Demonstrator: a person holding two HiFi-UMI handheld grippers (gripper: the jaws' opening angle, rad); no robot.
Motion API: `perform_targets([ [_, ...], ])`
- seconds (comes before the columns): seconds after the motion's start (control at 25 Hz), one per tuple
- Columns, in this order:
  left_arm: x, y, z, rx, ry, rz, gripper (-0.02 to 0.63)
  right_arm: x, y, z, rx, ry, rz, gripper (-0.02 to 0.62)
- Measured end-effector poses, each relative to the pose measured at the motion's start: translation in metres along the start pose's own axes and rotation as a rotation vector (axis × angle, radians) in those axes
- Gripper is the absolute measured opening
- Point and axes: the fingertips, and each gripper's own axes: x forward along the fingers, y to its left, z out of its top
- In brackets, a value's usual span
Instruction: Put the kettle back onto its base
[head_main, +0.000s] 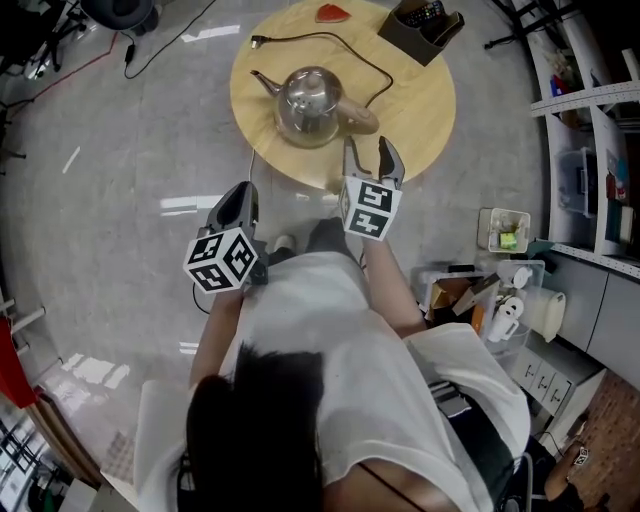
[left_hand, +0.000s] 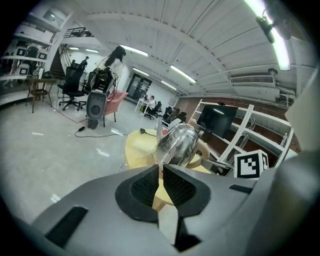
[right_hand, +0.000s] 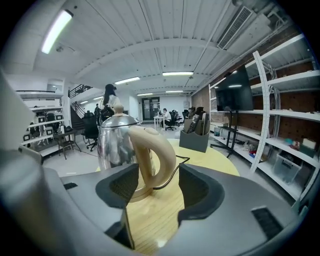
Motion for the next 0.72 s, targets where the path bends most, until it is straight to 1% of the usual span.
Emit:
perform_targets([
  [0.32,0.003,-0.009,0.005,0.029,0.005,-0.072,0.046,-0.03,0.007,0.008,0.004,-0.014,0.017,0.258],
  [0.52,0.001,-0.016,0.008,0.046,0.001,-0.116,0.046,-0.048,0.012,0.012,-0.019,-0.027,0.013,0.255],
  [0.72,-0.001,-0.027,0.012,0.068,-0.01,-0.161,0.046,-0.065,0.014,0.017,-0.028,-0.042,-0.025,0.21],
])
